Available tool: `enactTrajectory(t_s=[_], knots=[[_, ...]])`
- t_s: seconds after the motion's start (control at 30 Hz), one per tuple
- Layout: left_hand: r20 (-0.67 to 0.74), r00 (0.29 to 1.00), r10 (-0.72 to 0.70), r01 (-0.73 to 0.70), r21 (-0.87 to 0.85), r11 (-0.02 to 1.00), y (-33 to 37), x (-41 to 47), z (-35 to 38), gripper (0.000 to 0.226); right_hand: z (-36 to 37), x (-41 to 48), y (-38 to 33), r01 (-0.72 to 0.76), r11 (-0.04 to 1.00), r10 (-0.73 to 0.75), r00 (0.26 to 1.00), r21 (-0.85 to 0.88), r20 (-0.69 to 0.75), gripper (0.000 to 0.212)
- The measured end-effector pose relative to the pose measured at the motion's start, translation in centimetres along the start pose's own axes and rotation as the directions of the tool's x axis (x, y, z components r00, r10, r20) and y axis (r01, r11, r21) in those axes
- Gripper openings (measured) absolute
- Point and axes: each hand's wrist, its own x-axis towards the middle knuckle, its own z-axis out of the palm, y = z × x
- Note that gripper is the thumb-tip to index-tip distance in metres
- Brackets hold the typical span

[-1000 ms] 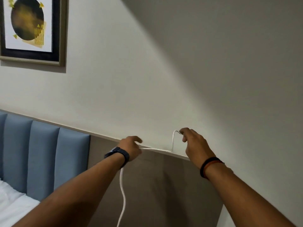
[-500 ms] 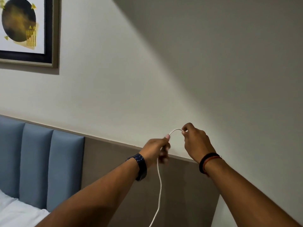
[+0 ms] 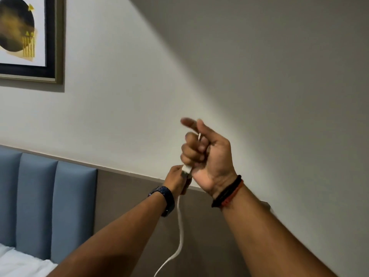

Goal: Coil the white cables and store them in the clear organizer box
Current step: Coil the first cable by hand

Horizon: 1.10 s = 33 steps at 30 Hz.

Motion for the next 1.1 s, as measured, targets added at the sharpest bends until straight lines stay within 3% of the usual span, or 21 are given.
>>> enactTrajectory(t_s=[0.1,0.17,0.2,0.27,0.33,0.4,0.47,0.53,0.57,0.6,0.67,0.73,0.8,0.87,0.97,1.03,1.1], knots=[[0.061,0.998,-0.009,0.010,-0.005,1.000,0.3,0.0,-0.7,0.054,-0.6,1.4,-1.3,0.266,0.964,-0.255,0.928,0.003,-0.273,0.010],[0.052,0.998,0.028,-0.031,0.059,0.998,0.7,0.0,-1.6,0.055,-2.3,2.1,-2.1,0.337,0.936,-0.342,0.809,-0.099,-0.477,0.021],[0.046,0.998,0.050,-0.054,0.101,0.993,0.8,0.1,-2.0,0.056,-3.2,2.2,-2.3,0.317,0.925,-0.378,0.735,-0.208,-0.563,0.030],[0.055,0.994,0.093,-0.102,0.193,0.976,1.2,0.0,-2.6,0.058,-4.5,2.0,-2.2,0.125,0.858,-0.463,0.608,-0.498,-0.645,0.039],[0.069,0.989,0.130,-0.145,0.271,0.952,1.5,-0.1,-2.7,0.059,-5.1,1.6,-1.8,-0.078,0.717,-0.541,0.565,-0.693,-0.623,0.044],[0.056,0.985,0.161,-0.170,0.339,0.925,1.7,0.1,-2.9,0.060,-5.5,1.2,-0.9,-0.219,0.508,-0.594,0.611,-0.833,-0.523,0.049],[0.019,0.980,0.198,-0.191,0.365,0.911,2.0,0.2,-3.3,0.061,-5.7,0.6,-0.2,-0.376,0.113,-0.568,0.735,-0.920,-0.370,0.041],[-0.017,0.973,0.231,-0.208,0.372,0.905,2.0,0.7,-4.1,0.063,-5.7,-0.1,0.1,-0.459,-0.248,-0.353,0.863,-0.853,-0.361,0.050],[-0.038,0.969,0.242,-0.210,0.384,0.899,2.1,0.9,-4.6,0.064,-5.8,-0.4,0.3,-0.447,-0.318,-0.230,0.892,-0.836,-0.390,0.059],[-0.060,0.965,0.254,-0.209,0.401,0.892,2.1,1.2,-5.1,0.064,-5.8,-0.6,0.6,-0.427,-0.322,-0.126,0.904,-0.845,-0.409,0.064],[-0.096,0.957,0.274,-0.210,0.422,0.882,2.5,1.6,-6.0,0.062,-5.5,-0.8,1.1,-0.394,-0.199,0.050,0.911,-0.897,-0.410,0.064],[-0.125,0.948,0.294,-0.219,0.415,0.883,2.9,1.8,-6.7,0.061,-4.9,-0.9,1.2,-0.406,0.118,0.203,0.903,-0.906,-0.378,0.062],[-0.133,0.939,0.318,-0.245,0.394,0.886,3.4,1.8,-6.8,0.058,-4.0,-1.0,0.9,-0.432,0.481,0.366,0.889,-0.763,-0.273,0.059],[-0.133,0.935,0.328,-0.271,0.328,0.905,3.6,1.7,-6.4,0.055,-2.8,-1.1,0.4,-0.410,0.712,0.434,0.895,-0.570,-0.100,0.056],[-0.105,0.941,0.321,-0.292,0.225,0.930,3.9,0.9,-4.9,0.053,-0.6,-0.9,-0.3,-0.224,0.928,0.255,0.964,-0.298,0.070,0.051],[-0.038,0.960,0.277,-0.267,0.169,0.949,3.6,0.5,-3.9,0.054,0.5,-0.4,-1.0,-0.021,0.988,0.023,1.000,-0.153,0.006,0.047],[0.020,0.974,0.226,-0.226,0.168,0.960,3.1,0.2,-3.5,0.062,0.7,0.6,-2.2,0.218,0.975,-0.224,0.960,-0.053,-0.168,0.039]])
